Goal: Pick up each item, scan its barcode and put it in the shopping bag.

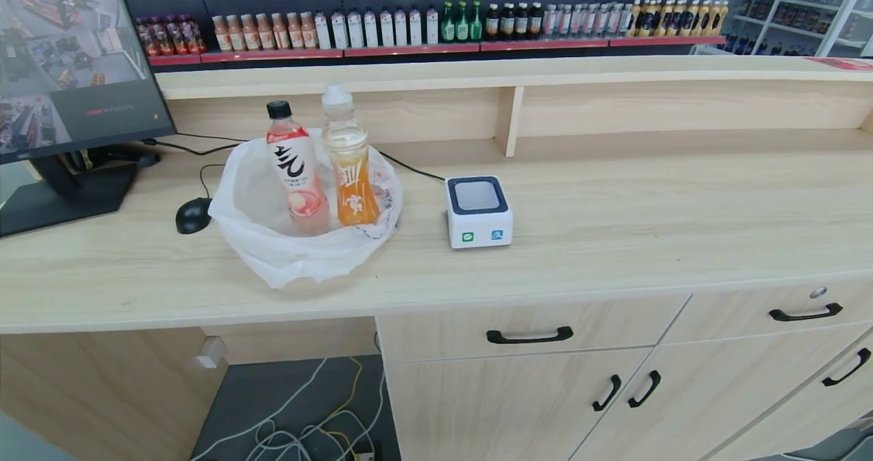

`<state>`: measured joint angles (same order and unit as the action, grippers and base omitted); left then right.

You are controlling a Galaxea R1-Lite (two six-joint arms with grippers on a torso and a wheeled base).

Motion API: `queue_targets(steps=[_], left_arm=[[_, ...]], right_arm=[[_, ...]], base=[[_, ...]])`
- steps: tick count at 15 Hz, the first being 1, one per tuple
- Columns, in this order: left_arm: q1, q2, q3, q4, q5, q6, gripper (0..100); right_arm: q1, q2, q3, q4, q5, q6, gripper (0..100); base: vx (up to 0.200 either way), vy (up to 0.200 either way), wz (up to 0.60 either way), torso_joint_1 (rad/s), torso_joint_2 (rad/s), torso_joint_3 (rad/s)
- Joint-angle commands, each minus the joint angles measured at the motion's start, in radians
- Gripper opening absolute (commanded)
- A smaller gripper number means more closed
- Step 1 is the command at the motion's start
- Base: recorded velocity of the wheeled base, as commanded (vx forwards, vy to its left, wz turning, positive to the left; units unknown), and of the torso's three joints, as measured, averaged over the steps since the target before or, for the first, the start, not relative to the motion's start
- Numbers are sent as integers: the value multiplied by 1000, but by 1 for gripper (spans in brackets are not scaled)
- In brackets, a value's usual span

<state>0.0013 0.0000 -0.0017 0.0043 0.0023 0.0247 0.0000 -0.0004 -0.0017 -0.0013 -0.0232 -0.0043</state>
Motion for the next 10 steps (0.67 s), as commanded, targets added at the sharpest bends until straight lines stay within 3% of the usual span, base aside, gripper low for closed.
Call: queue_targets(steps=[1,10], left_arm=[[0,0,0,0,1,0,100],[0,0,0,-1,1,-2,100]], right_arm=[[0,2,0,0,0,0,100],[0,0,0,0,0,0,100]], base=[[0,-200,0,2,2,-2],[0,0,0,0,0,0]])
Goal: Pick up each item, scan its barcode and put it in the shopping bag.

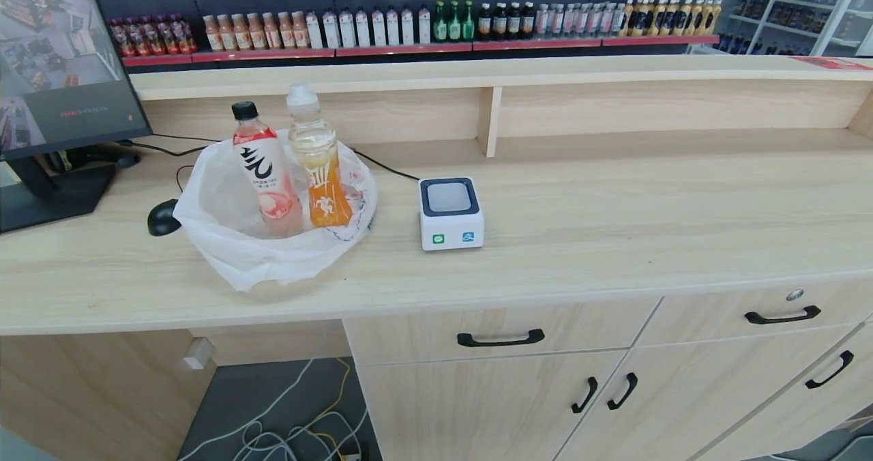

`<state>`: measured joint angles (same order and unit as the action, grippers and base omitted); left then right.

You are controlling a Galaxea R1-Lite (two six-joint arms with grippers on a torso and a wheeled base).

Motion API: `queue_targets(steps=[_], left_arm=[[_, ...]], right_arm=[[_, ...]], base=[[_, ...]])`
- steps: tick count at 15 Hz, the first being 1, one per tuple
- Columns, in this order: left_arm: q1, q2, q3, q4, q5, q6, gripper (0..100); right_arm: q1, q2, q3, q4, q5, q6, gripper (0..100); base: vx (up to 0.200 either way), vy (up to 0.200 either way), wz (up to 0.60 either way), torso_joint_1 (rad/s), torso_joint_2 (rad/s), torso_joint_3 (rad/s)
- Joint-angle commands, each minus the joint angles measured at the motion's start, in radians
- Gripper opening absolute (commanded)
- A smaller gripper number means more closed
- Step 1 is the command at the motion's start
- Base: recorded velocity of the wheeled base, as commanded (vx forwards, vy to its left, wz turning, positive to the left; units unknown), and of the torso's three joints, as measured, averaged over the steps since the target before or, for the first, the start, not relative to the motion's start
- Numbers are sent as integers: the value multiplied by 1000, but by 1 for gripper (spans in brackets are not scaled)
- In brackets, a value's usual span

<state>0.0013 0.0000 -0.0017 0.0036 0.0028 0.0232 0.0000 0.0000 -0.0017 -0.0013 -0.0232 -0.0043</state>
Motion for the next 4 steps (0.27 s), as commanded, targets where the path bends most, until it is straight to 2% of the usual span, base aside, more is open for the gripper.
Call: queue_targets(steps=[1,4], left_arm=[[0,0,0,-1,0,0,100],[0,0,0,-1,0,0,100]], right_arm=[[0,2,0,0,0,0,100],[0,2,0,0,0,-5,100]], base=[[0,0,0,0,0,0],[0,0,0,0,0,0]])
